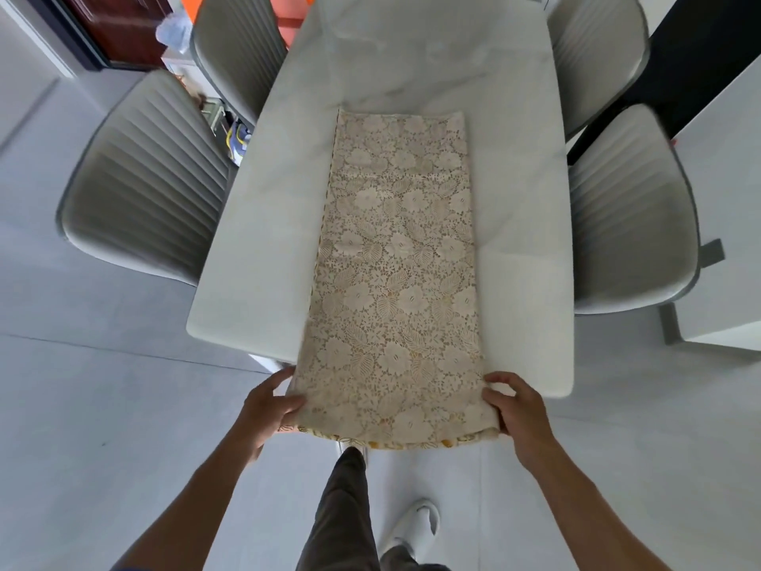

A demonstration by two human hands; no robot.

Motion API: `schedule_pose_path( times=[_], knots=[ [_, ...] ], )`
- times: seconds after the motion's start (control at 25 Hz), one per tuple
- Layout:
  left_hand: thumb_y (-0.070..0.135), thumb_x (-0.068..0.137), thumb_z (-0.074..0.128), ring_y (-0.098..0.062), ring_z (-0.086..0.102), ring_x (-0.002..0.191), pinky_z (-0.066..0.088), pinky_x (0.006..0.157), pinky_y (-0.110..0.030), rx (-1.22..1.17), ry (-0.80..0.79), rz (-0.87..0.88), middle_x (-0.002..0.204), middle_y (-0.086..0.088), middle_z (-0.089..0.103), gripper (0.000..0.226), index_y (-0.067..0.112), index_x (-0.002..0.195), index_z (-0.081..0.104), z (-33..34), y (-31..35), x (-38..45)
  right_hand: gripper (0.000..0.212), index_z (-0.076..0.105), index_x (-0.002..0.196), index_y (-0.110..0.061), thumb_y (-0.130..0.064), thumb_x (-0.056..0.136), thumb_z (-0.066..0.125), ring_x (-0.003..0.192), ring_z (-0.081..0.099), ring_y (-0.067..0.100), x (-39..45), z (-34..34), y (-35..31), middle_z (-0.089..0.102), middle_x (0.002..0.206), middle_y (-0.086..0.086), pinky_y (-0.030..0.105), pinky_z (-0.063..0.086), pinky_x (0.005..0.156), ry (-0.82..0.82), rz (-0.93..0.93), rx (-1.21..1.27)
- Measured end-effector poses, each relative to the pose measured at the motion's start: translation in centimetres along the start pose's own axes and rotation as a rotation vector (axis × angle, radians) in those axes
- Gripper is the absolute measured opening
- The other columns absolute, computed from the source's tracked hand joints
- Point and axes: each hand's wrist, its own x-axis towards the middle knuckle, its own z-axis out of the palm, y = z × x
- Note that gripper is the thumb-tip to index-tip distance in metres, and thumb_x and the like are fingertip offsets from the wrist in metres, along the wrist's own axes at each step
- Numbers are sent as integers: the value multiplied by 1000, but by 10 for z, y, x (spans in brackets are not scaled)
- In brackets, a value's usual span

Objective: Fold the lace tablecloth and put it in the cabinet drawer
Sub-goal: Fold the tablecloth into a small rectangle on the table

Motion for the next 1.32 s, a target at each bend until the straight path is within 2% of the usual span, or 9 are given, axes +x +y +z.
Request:
schedule_pose_path(
  times=[0.16,0.28,0.44,0.52,0.68,0.8,0.92,1.08,1.32],
  knots=[
    [4,88,57,-26,71,86,56,72,-35,-169,8,63,108,-12,70,38,28,116,69,-7,40,5,28,78,96,-10,-6,82,53,84,73,24,11,-12,-25,74,103,16,33,57,62,-204,84,285],
    [8,87,38,-33,73,92,56,81,-38,-389,-170,-1,103,-19,74,36,8,100,72,-14,88,25,30,73,106,-12,-15,76,71,93,74,23,33,-6,-59,76,104,6,34,54,70,-214,44,196],
    [18,78,71,-11,58,58,38,57,-25,69,-103,143,74,3,73,6,14,74,75,-10,148,72,16,72,92,-2,-17,85,72,52,60,17,78,19,-97,70,66,4,26,47,52,28,-8,18],
    [31,73,83,-6,42,51,28,51,-22,243,9,248,57,8,55,29,10,65,65,-7,155,99,11,73,83,-3,-14,84,74,50,52,16,95,32,-108,62,60,4,27,44,51,111,-59,-53],
    [31,84,75,-9,64,78,45,74,-28,5,-25,351,86,3,73,23,10,91,70,2,168,141,13,74,93,-9,-18,85,76,71,61,15,131,48,-126,69,79,2,26,45,67,243,-159,-54],
    [52,74,72,-14,62,74,44,70,-33,36,-90,156,87,0,72,44,14,95,67,6,171,167,10,73,92,-9,-17,86,73,73,61,16,156,53,-136,69,79,4,27,46,71,236,-159,-119],
    [47,74,78,-10,69,82,48,72,-31,286,-241,0,87,13,77,23,30,89,72,-1,143,176,12,73,87,-6,-16,90,66,76,61,23,169,60,-128,70,79,10,36,48,75,207,-136,-250],
    [32,92,65,2,53,48,40,48,-16,335,-6,113,53,18,61,27,35,65,65,8,123,169,17,70,83,-15,-26,92,61,75,62,26,177,64,-130,68,74,5,34,43,67,236,-218,-462],
    [42,95,53,-19,44,53,38,52,-31,316,199,140,59,1,49,37,12,73,52,34,136,174,20,68,88,-17,-32,94,56,74,62,23,188,63,-146,65,72,-5,28,38,58,257,-261,-538]
  ],
)
